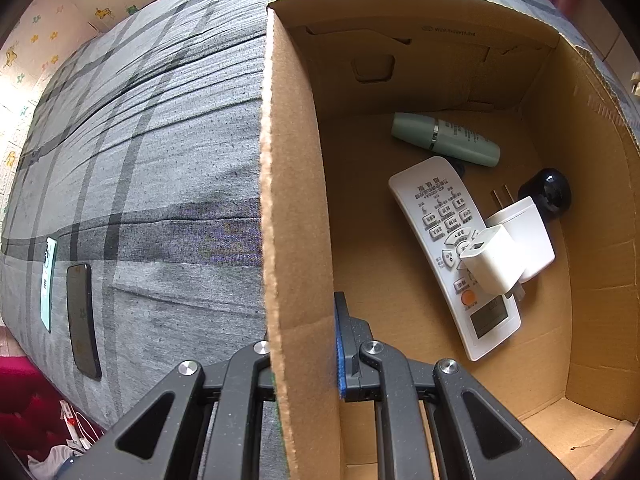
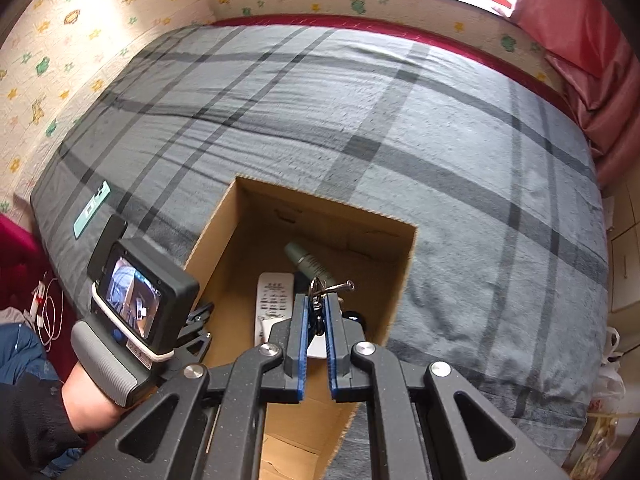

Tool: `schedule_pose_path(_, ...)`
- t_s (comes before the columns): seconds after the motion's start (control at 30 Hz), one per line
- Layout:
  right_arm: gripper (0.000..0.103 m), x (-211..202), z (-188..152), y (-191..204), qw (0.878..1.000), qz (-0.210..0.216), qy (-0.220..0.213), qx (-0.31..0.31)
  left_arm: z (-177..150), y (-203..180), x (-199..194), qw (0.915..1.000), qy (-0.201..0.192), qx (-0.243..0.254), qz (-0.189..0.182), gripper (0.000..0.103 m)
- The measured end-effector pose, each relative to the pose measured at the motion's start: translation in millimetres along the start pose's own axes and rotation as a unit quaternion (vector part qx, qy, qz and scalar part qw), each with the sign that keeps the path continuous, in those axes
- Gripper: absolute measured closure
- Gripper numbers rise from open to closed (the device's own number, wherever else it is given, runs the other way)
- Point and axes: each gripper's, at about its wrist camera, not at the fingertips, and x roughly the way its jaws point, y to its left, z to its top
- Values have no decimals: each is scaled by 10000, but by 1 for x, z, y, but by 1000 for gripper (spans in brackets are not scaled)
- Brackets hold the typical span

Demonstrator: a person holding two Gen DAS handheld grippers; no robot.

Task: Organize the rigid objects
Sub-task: 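Lift the keyring and carry it over the box with the right gripper, then lower the keyring into the box and open the right gripper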

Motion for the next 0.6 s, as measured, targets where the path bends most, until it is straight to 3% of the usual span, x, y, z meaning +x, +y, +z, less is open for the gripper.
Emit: schedule_pose_path(0.6,97,79,-11,32,9981,-43,591,-165,-1,7,4,9999,-5,-42,-148,90)
